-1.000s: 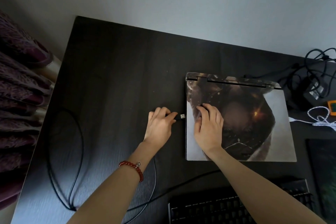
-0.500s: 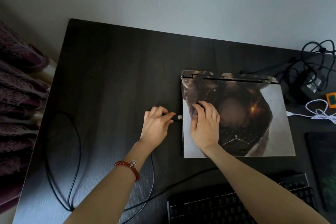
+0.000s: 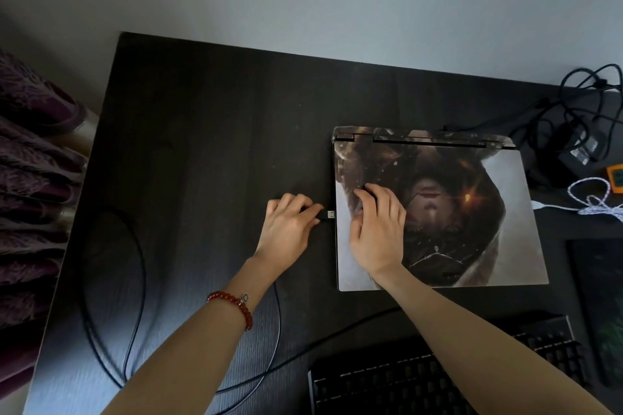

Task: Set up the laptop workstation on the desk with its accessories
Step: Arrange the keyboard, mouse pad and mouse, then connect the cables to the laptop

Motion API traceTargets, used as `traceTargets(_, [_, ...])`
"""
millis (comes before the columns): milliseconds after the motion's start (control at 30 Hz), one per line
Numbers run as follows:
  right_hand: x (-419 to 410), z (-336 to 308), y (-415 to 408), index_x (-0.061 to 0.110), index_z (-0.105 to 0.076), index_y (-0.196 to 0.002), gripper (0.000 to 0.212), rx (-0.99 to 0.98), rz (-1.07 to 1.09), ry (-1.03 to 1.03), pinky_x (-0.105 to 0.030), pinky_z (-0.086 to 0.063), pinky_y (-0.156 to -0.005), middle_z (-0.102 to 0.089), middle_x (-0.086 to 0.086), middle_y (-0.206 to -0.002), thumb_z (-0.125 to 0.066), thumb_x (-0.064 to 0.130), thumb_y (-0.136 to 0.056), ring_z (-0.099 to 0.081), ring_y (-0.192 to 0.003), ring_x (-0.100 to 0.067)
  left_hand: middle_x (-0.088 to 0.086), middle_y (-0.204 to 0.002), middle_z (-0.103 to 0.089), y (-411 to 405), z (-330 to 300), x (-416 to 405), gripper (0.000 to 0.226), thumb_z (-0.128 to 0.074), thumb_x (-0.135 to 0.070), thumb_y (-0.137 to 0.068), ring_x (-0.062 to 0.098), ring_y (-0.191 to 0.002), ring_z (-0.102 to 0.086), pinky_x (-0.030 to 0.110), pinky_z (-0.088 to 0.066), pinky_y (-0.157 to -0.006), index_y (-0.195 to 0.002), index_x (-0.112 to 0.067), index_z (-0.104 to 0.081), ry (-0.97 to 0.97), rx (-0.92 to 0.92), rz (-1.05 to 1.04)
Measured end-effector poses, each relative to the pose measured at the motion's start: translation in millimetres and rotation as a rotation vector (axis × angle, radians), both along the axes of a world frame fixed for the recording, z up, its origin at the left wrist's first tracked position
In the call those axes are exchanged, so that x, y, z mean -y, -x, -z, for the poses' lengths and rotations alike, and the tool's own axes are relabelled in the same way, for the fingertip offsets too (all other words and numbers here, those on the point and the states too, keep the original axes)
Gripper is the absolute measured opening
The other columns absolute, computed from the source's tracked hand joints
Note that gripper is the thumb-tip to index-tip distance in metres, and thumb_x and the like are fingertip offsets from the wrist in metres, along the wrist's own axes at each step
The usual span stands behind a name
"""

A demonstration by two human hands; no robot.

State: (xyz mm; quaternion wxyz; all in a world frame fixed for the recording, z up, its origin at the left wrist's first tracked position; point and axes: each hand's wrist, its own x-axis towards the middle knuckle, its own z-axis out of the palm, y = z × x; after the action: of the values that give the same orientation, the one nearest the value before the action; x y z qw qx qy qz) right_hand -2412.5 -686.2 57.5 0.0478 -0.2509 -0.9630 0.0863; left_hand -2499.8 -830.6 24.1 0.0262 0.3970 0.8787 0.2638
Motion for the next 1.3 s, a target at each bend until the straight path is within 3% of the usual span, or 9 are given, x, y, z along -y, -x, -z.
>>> traceTargets(167, [0,1,0,0.014,-0.055,-0.114,0.042,-0.001,-0.002,-0.016,-0.045,-0.039,-0.1,-0.055,-0.009,-0.123,-0.033,0.022,-0.079,-0.037,-0.119,-0.023,0.002,-0.088,-0.062,2,-2,-1,0.021,-0.061,-0.017,-0.079,0.019,-0.082,-0.053,0.032,-0.04,-0.067,-0.098,-0.016,-0.07,0.006,0.008,0.014])
traceTargets(333, [1,0,-1,0.013,-0.055,-0.114,0.042,0.02,-0.009,-0.025,-0.045,-0.04,-0.099,-0.056,-0.01,-0.123,-0.033,0.022,-0.079,-0.048,-0.118,-0.029,0.003,-0.088,-0.062,-2,-4,0,0.022,-0.066,-0.014,-0.077,0.023,-0.082,-0.058,0.035,-0.043,-0.07,-0.1,-0.014,-0.069,0.005,0.025,0.035])
traceTargets(533, [-3,-2,-2,0.014,-0.054,-0.116,0.043,-0.021,-0.034,0.015,-0.045,-0.041,-0.099,-0.055,-0.01,-0.124,-0.032,0.022,-0.08,-0.038,-0.12,-0.023,0.002,-0.086,-0.061,-7,-1,-3,0.026,-0.059,-0.017,-0.077,0.012,-0.086,-0.042,0.031,-0.037,-0.075,-0.101,-0.015,-0.069,-0.049,0.091,-0.055])
traceTargets(633, [-11,-1,-8,0.013,-0.051,-0.122,0.044,0.018,-0.068,-0.014,-0.047,-0.035,-0.106,-0.052,-0.011,-0.131,-0.031,0.024,-0.084,-0.041,-0.126,-0.025,0.004,-0.086,-0.063,-6,-3,-5,0.027,-0.06,-0.015,-0.076,0.014,-0.085,-0.049,0.029,-0.035,-0.077,-0.101,-0.013,-0.069,-0.071,0.134,-0.089])
traceTargets(700, [-27,1,-17,0.017,-0.042,-0.132,0.047,0.07,0.059,-0.043,-0.048,-0.021,-0.112,-0.042,-0.012,-0.142,-0.028,0.031,-0.089,-0.034,-0.134,-0.028,0.004,-0.085,-0.064,-6,-4,-6,0.027,-0.061,-0.015,-0.075,0.018,-0.083,-0.055,0.027,-0.034,-0.079,-0.1,-0.013,-0.07,-0.079,0.15,-0.102])
traceTargets(800, [-51,4,-29,0.026,-0.024,-0.143,0.055,0.168,0.297,-0.013,-0.054,-0.007,-0.113,-0.022,-0.01,-0.154,-0.02,0.04,-0.091,-0.014,-0.143,-0.029,0.003,-0.083,-0.063,-8,-2,-4,0.025,-0.061,-0.016,-0.075,0.012,-0.084,-0.046,0.024,-0.029,-0.078,-0.098,-0.013,-0.07,-0.096,0.141,-0.094])
traceTargets(933, [-52,5,-29,0.03,-0.016,-0.146,0.058,0.208,0.379,-0.016,-0.061,-0.007,-0.112,-0.015,-0.009,-0.156,-0.012,0.044,-0.09,-0.009,-0.144,-0.032,0.004,-0.083,-0.062,-10,0,-3,0.023,-0.062,-0.014,-0.076,0.011,-0.084,-0.042,0.026,-0.03,-0.076,-0.098,-0.012,-0.07,-0.112,0.114,-0.075])
traceTargets(1133, [-52,7,-30,0.027,-0.02,-0.145,0.058,0.2,0.38,-0.029,-0.064,-0.011,-0.11,-0.021,-0.011,-0.154,-0.013,0.043,-0.09,-0.015,-0.142,-0.035,0.006,-0.085,-0.063,-6,0,0,0.024,-0.07,-0.009,-0.076,0.013,-0.086,-0.043,0.026,-0.031,-0.075,-0.1,-0.01,-0.069,-0.082,0.05,0.002])
traceTargets(1300, [-51,7,-29,0.027,-0.021,-0.145,0.057,0.19,0.376,-0.036,-0.064,-0.012,-0.109,-0.021,-0.012,-0.154,-0.015,0.042,-0.091,-0.015,-0.142,-0.035,0.006,-0.088,-0.062,-8,-2,-6,0.026,-0.07,-0.002,-0.075,0.015,-0.087,-0.043,0.034,-0.043,-0.07,-0.1,-0.009,-0.067,-0.051,0.052,-0.022])
